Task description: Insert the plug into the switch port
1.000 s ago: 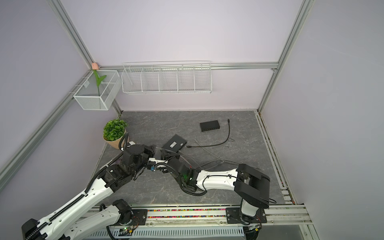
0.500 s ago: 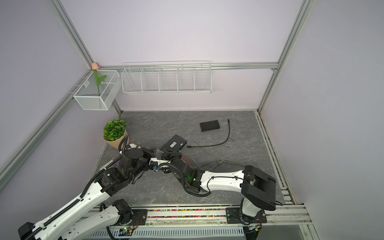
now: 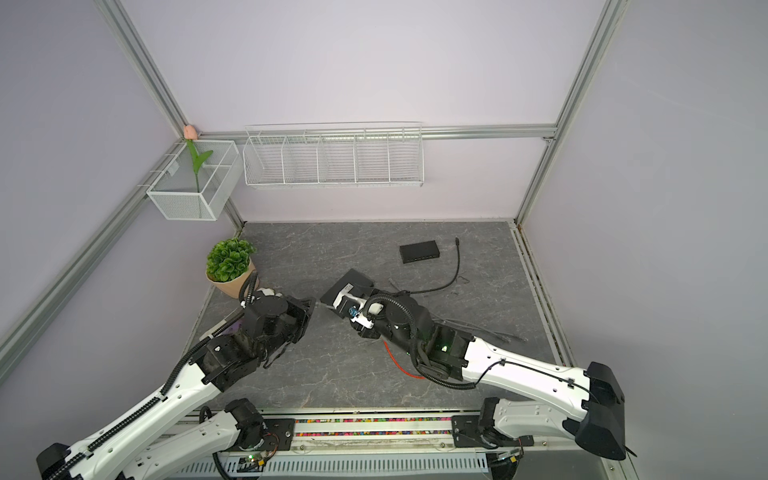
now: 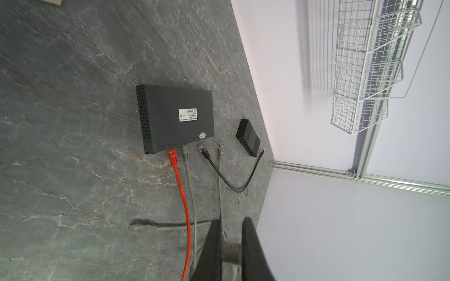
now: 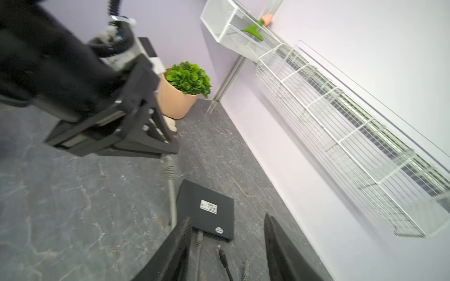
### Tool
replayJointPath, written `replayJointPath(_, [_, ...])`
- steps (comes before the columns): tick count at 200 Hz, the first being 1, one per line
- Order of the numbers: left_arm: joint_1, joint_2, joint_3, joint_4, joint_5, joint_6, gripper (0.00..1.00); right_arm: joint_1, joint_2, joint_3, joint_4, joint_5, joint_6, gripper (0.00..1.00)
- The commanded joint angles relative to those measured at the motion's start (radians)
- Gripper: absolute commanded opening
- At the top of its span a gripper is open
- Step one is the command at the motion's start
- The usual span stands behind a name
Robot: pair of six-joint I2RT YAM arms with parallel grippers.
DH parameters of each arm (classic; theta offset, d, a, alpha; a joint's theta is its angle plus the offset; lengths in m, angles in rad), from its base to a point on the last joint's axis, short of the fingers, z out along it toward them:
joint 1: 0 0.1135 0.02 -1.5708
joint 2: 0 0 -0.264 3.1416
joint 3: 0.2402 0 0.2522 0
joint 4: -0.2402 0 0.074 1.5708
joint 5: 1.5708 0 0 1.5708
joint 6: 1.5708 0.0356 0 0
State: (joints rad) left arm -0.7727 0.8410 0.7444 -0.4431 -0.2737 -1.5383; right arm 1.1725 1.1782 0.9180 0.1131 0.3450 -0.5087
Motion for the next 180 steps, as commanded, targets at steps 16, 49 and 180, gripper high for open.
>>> replayJointPath(16, [0.000,0.077,0.037,0.058,0.146,-0.063,0.00,0.006,0.069,-0.008,-0.036,-0.058,-0.028,0.50])
replayJointPath(49, [0.000,0.082,0.026,0.063,0.171,-0.090,0.00,0.002,0.147,0.071,-0.115,-0.050,-0.051,0.44])
replayJointPath(180, [0.000,0.060,-0.037,0.105,0.209,-0.151,0.00,0.029,0.269,0.040,0.102,0.099,-0.143,0.37])
